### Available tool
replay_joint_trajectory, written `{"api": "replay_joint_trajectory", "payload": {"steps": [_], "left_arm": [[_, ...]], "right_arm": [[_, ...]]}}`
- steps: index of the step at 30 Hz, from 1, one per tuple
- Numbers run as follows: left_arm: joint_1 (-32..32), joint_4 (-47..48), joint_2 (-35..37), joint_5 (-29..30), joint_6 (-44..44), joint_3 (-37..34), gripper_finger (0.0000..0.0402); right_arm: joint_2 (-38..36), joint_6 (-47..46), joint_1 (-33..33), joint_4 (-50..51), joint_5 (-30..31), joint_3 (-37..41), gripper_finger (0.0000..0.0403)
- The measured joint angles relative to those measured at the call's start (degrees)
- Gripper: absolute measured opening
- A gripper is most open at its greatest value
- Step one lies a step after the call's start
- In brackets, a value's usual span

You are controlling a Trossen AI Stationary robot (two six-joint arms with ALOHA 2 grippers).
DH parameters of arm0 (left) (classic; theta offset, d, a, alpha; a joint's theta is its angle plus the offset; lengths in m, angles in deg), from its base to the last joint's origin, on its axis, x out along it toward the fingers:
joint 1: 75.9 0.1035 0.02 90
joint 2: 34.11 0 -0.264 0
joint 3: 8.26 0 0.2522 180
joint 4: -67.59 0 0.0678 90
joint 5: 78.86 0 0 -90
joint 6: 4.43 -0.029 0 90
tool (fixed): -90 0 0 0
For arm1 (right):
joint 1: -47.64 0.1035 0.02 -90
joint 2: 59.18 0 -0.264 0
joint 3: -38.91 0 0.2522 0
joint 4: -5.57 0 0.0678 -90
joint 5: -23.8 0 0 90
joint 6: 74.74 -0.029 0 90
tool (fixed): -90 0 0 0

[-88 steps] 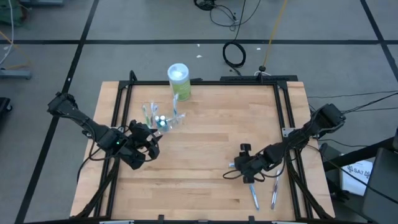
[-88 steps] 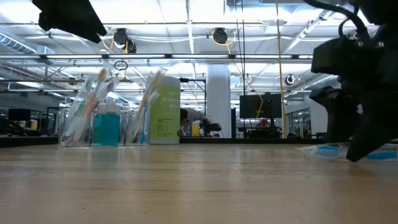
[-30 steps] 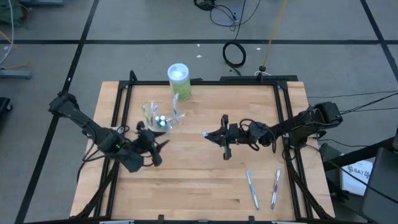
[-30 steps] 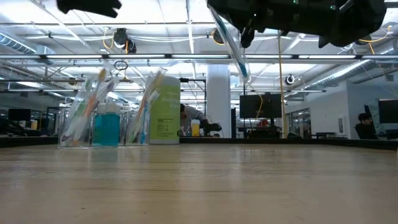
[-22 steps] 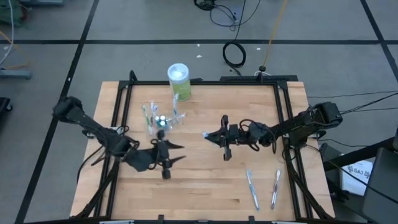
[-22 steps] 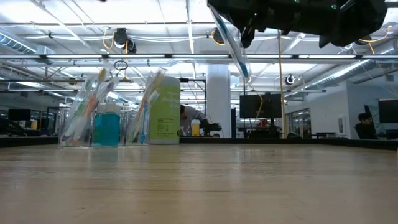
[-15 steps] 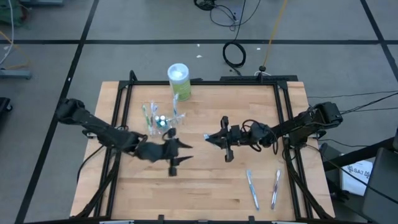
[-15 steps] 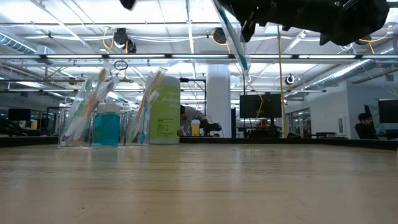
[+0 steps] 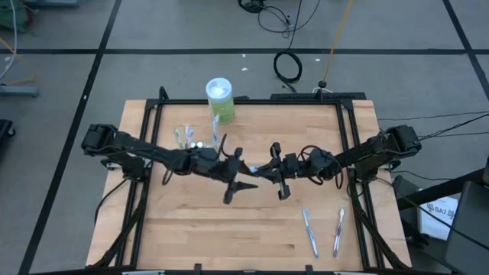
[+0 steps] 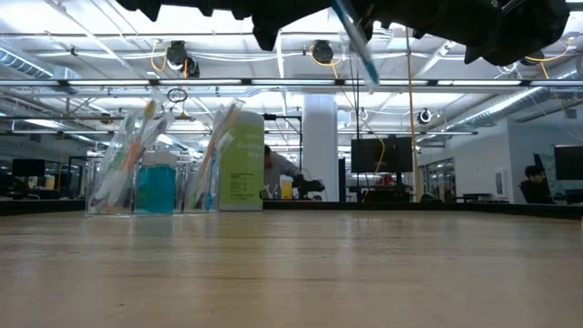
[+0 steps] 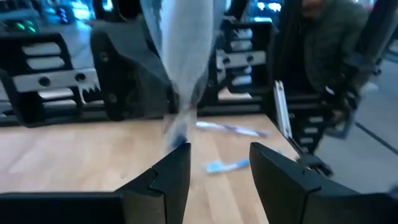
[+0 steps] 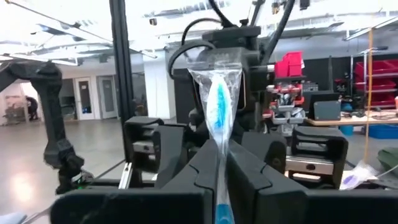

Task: Pick & Place toothbrushing station
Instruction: Put the left blue toothbrush into the transparent organizer

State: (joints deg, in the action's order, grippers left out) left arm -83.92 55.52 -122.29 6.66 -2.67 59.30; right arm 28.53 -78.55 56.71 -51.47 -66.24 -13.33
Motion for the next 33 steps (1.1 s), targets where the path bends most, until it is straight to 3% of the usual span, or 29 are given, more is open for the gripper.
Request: {"api": "replay_joint_trajectory", "payload": {"steps": [7, 14, 23, 33], "left_arm": [[0.0, 0.6, 0.04, 1.44, 2.0, -0.02, 0.0172], [-2.29, 0.43, 0.07, 15.21, 3.55, -0.02, 0.0172], [-2.75, -4.66, 0.1, 13.59, 0.34, 0.0, 0.0172], [-2.19, -3.8, 0.1, 13.58, 0.28, 0.02, 0.0172]], "right_arm": [[0.02, 0.16, -0.14, 0.68, -0.05, -0.08, 0.001], [0.08, 0.03, -0.05, 0.62, -0.08, -0.02, 0.001], [0.06, 0.17, -0.08, 0.61, 0.25, -0.02, 0.001], [0.06, 1.53, -0.1, 0.35, 0.4, -0.02, 0.001]]}}
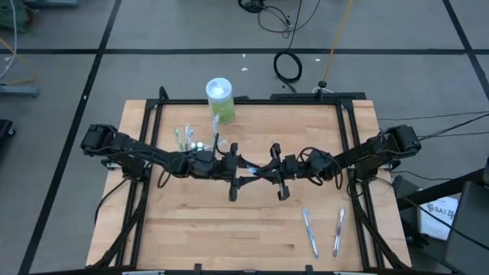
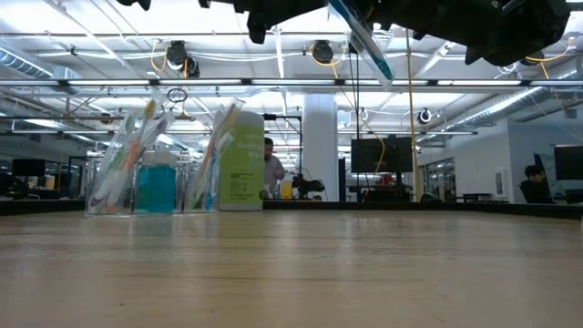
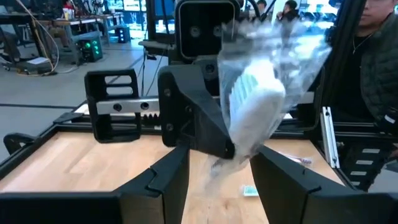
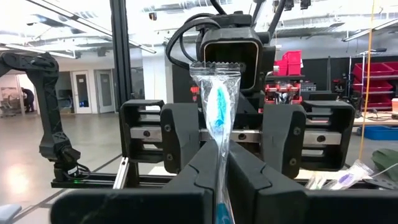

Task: Pick & Place toothbrushing station
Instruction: Put the left blue toothbrush into the transparent organizer

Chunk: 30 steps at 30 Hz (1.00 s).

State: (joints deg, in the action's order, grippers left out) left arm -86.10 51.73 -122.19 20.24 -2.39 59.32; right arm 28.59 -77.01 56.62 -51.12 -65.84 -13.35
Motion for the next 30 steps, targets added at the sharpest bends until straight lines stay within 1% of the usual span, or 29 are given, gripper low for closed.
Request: {"api": "replay_joint_trajectory", "payload": {"steps": [4, 10, 14, 17, 21, 25, 27, 30], "left_arm": [[0.0, 1.32, 0.0, 0.0, -0.02, 0.0, 0.0172], [0.0, -1.0, -1.49, 0.39, -0.02, 0.02, 0.0172], [0.09, -4.98, -4.46, 0.57, -0.29, 0.02, 0.0172], [0.19, -8.14, -5.43, 0.6, -0.82, 0.02, 0.0172], [0.57, -8.16, -5.49, 0.84, -1.19, 0.02, 0.0172], [0.76, -7.26, -5.49, 2.97, -0.24, 0.02, 0.0171], [0.72, -6.85, -5.49, 3.02, -0.2, 0.02, 0.0162], [0.45, -6.74, -5.49, 3.09, -0.26, 0.02, 0.0134]], "right_arm": [[0.0, 0.03, 0.0, -0.02, 0.0, 0.0, 0.001], [-0.02, -0.01, -0.02, -0.46, 0.0, 0.0, 0.001], [-0.02, -0.02, 0.0, -0.52, 0.0, 0.07, 0.001], [-0.02, -0.05, 0.0, -0.57, -0.02, 0.07, 0.001], [-0.02, -0.04, 0.0, -0.53, -0.14, 0.05, 0.001], [-0.02, -0.01, -0.02, -0.41, 0.06, 0.05, 0.001], [-0.02, -0.01, -0.02, -0.11, 0.07, 0.07, 0.001], [-0.02, -0.01, -0.02, 0.09, 0.12, 0.07, 0.001]]}}
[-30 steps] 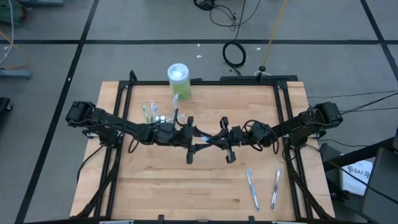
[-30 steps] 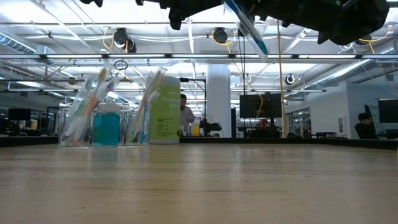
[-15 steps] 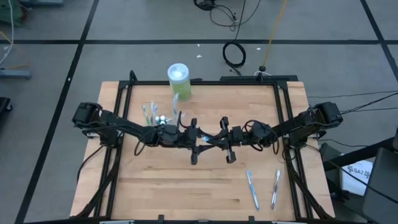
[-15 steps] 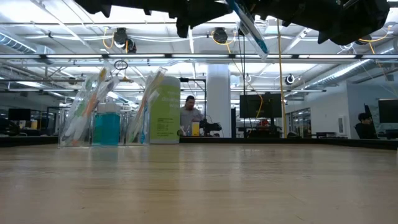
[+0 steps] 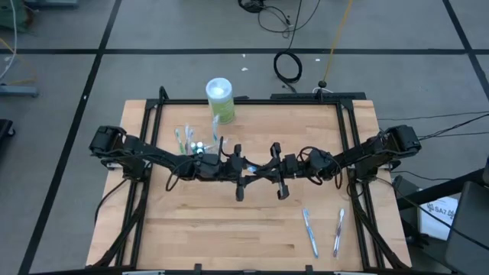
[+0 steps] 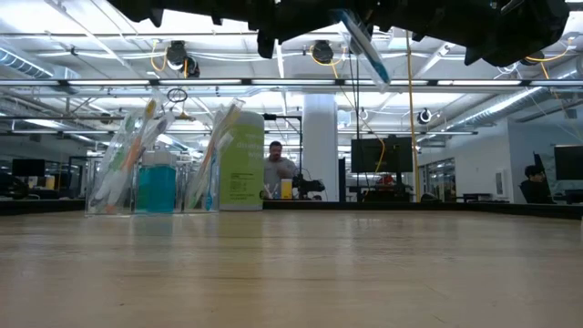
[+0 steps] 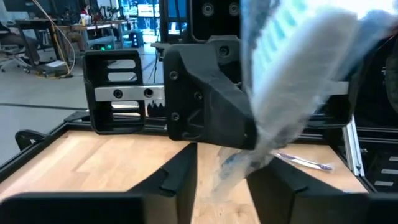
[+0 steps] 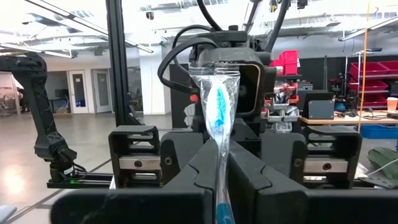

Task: Pick & Place toothbrushing station
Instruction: Put the left blue toothbrush into the transparent organizer

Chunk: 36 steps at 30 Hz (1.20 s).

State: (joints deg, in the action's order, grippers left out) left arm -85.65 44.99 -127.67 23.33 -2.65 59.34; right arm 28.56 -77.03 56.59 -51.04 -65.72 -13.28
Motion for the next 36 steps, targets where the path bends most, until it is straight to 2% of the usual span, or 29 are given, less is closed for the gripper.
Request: {"api": "replay_joint_trajectory", "payload": {"steps": [6, 11, 22, 25, 30, 36], "left_arm": [[-0.13, -0.24, 0.0, 0.01, 0.43, 0.0, 0.0074], [-0.67, 0.63, 0.0, 0.41, 1.82, 0.0, 0.0047], [-1.26, 9.23, 2.05, 3.15, 6.78, 0.0, 0.0045], [-1.15, 12.77, 4.15, 3.91, 8.19, 0.0, 0.0041], [-0.92, 21.76, 8.4, 4.75, 11.07, 0.04, 0.0044], [-0.76, 34.27, 13.14, 10.43, 12.93, 0.02, 0.0045]], "right_arm": [[0.0, 0.04, -0.04, 0.22, 0.1, -0.02, 0.001], [0.0, 4.18, -0.03, 1.98, -0.05, -0.07, 0.0012], [0.04, 6.03, 0.0, 4.25, 0.07, -0.02, 0.0042], [0.04, 6.25, 0.11, 5.98, 2.79, -0.02, 0.0056], [0.02, 6.23, 0.11, 7.45, 6.52, -0.02, 0.0088], [0.02, 6.03, 0.24, 7.65, 6.74, -0.02, 0.0129]]}}
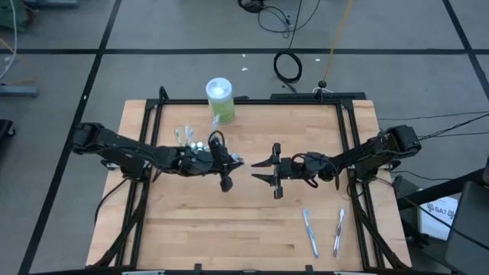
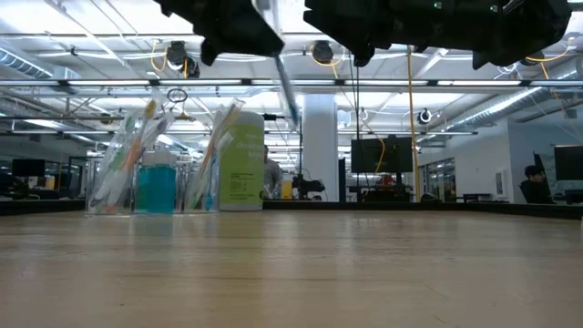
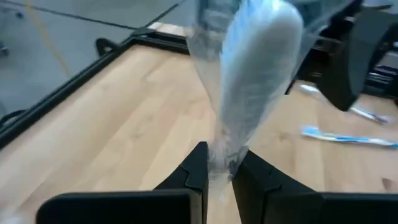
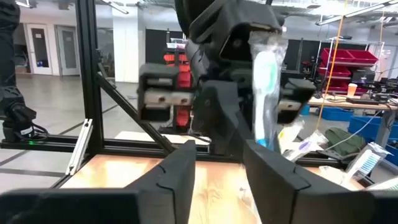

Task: Pick & Place toothbrushing station
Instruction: Put the left blue toothbrush into the transparent organizer

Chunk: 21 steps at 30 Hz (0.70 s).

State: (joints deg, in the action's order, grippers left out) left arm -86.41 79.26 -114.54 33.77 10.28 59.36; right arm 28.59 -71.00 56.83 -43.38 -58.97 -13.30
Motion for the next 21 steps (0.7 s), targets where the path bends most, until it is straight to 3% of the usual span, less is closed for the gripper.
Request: {"api": "replay_joint_trajectory", "payload": {"steps": [11, 16, 21], "left_arm": [[-3.12, 19.04, 9.51, 13.71, 9.2, -0.02, 0.0046], [-6.79, 23.3, 13.9, 16.44, 14.38, 0.0, 0.0046], [-8.33, 34.08, 16.67, 17.06, 21.28, 0.01, 0.0047]], "right_arm": [[0.0, -0.02, -0.02, 1.66, 0.17, 0.0, 0.0155], [0.0, -0.02, -0.02, 1.83, 0.2, 0.0, 0.0155], [0.0, -0.02, -0.02, 2.11, 0.2, 0.0, 0.0155]]}}
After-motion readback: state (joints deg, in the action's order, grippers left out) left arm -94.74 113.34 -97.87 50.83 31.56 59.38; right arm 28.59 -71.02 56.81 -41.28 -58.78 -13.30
